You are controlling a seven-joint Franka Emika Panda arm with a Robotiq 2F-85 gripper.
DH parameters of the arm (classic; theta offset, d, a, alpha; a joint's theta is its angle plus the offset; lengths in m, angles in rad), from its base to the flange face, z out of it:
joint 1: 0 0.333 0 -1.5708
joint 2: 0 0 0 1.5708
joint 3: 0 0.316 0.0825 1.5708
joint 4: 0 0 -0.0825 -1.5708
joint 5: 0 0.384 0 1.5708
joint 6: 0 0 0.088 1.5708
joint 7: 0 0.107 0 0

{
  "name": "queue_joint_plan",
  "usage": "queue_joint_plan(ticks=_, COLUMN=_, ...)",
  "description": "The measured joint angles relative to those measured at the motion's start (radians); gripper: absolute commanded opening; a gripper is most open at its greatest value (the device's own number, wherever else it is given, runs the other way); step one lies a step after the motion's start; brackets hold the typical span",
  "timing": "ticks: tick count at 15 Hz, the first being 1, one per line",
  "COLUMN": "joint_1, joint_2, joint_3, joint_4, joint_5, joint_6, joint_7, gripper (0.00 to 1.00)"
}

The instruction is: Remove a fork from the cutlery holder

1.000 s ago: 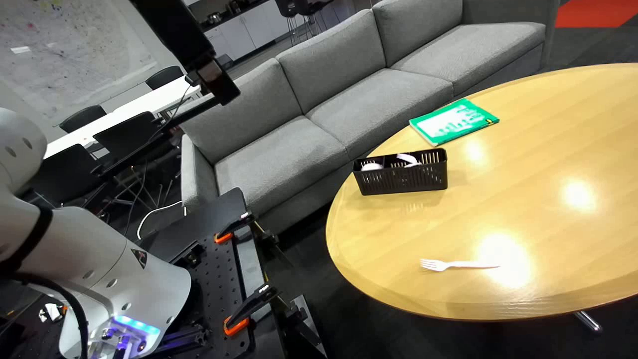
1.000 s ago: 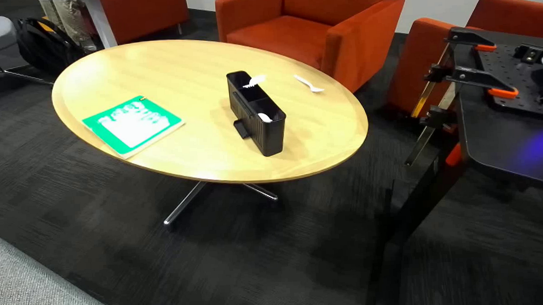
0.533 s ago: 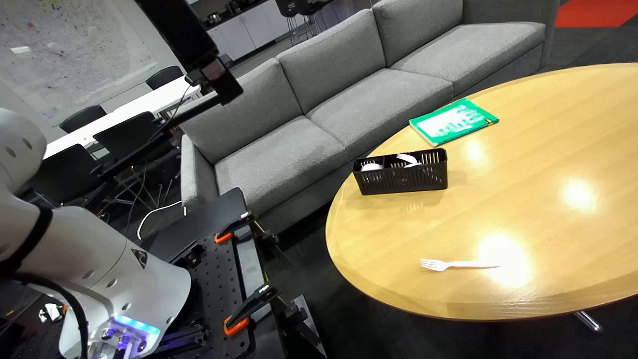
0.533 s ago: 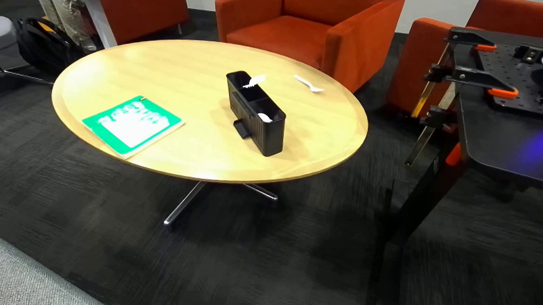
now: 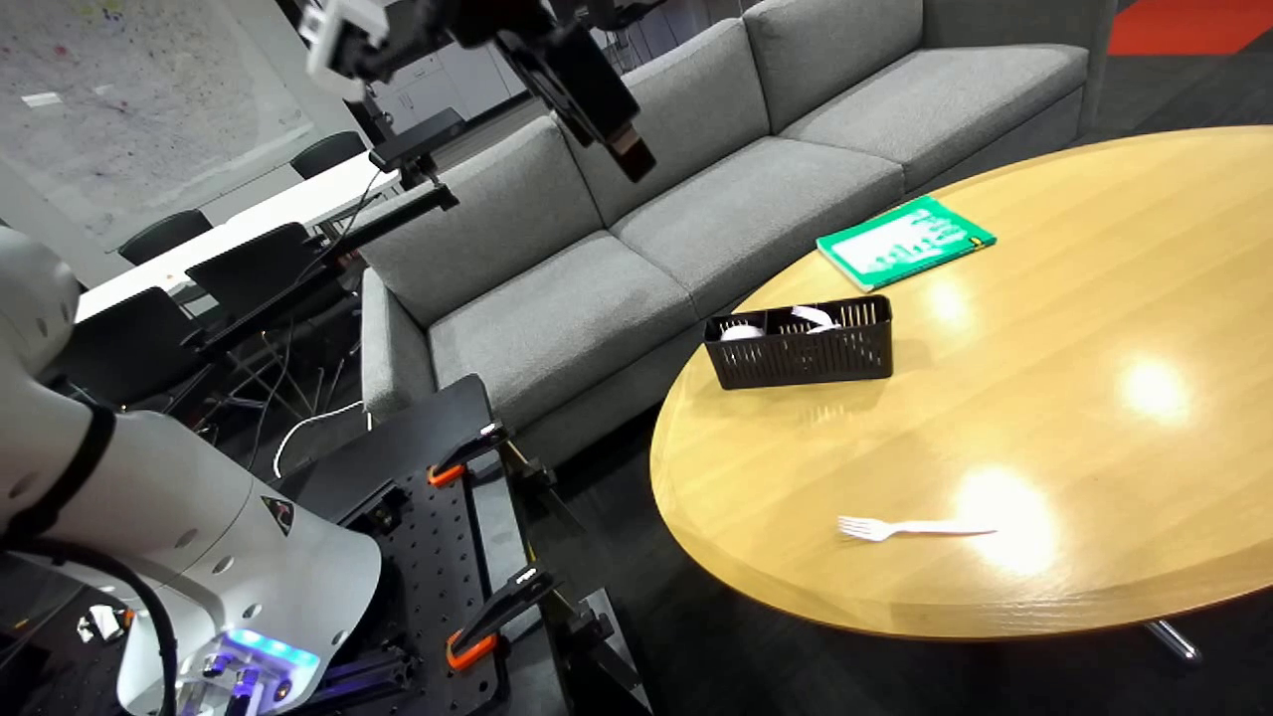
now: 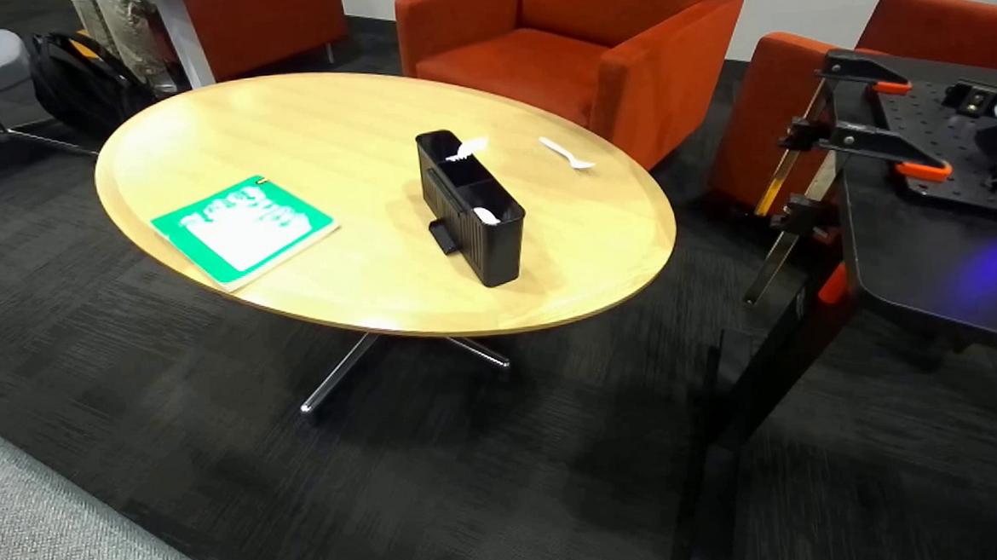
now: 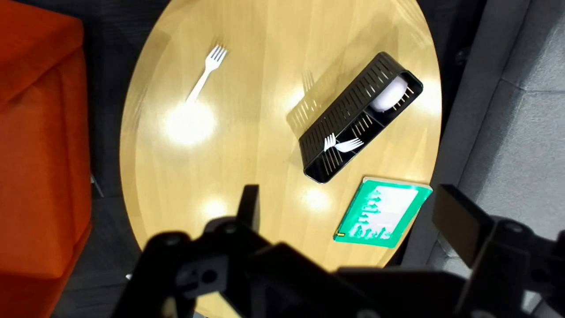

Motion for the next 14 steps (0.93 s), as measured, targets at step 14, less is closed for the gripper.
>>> queue_joint_plan(ticks=14, joint_1=-0.043, joint_2=0.873, joint_3=0.135, joint_4=0.500, joint_5=0.324, joint_6=0.186, joint_7=-0.061, gripper=1.00)
